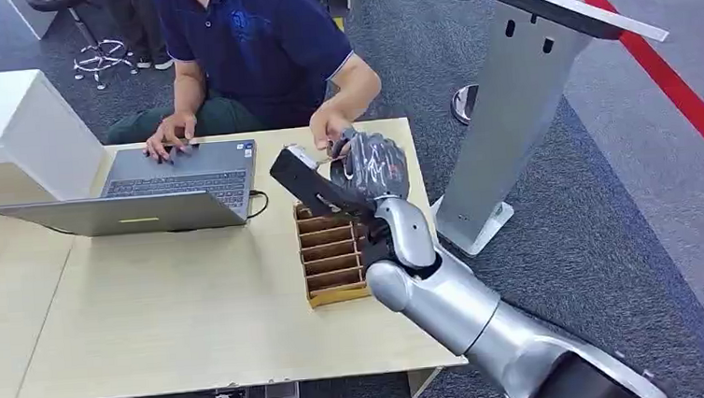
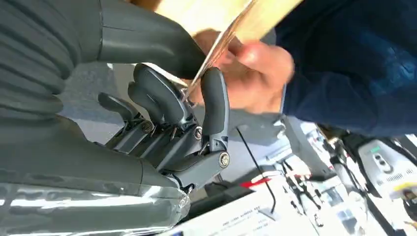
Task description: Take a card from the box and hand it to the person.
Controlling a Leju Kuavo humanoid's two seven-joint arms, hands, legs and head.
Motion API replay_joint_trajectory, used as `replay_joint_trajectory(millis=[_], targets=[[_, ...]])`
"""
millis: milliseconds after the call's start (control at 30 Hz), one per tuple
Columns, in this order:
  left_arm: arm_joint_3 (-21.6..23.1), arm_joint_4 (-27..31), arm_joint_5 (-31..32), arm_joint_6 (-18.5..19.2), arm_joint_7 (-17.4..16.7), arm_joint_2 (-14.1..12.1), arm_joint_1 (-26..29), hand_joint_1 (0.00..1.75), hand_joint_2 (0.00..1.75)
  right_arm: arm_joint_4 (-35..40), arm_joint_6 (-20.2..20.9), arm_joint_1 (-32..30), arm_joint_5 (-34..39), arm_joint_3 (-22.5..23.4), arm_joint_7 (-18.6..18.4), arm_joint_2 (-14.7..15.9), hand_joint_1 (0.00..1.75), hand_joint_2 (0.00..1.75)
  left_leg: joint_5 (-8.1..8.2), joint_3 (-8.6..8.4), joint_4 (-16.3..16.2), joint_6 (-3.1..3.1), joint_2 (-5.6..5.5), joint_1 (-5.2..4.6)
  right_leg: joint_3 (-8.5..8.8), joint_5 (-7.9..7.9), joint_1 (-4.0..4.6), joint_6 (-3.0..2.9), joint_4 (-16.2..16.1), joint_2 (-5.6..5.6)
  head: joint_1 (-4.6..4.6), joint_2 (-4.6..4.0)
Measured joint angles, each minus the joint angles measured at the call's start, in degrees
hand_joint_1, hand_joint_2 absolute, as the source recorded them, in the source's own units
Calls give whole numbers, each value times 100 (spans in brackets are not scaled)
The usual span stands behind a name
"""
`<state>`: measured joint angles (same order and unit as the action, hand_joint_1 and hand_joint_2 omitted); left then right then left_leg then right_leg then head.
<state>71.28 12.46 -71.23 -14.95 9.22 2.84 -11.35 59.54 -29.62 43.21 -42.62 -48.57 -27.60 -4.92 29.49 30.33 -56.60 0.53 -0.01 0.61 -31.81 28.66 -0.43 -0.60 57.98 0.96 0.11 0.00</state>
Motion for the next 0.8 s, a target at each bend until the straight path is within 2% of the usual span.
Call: replay_joint_trajectory(millis=[200,467,500,800], targets=[[0,0,0,-4,0,0,0,0,175,-131,-277,90,-162,17,146,33,169,175,0,1,0,0,0,0,-1,0,0,0,0,0,0,0],[0,0,18,-2,0,0,-1,0,175,-289,-371,156,-218,42,194,57,169,175,0,1,0,0,0,0,0,0,0,0,0,0,2,0],[0,0,37,-2,0,0,-1,0,175,-306,-385,156,-218,46,194,57,0,175,0,1,0,0,0,0,0,0,0,0,0,0,2,0],[0,0,59,-31,0,0,-32,0,175,-398,-395,157,-221,109,194,72,0,175,0,1,0,0,0,0,0,0,0,0,0,0,2,0]])
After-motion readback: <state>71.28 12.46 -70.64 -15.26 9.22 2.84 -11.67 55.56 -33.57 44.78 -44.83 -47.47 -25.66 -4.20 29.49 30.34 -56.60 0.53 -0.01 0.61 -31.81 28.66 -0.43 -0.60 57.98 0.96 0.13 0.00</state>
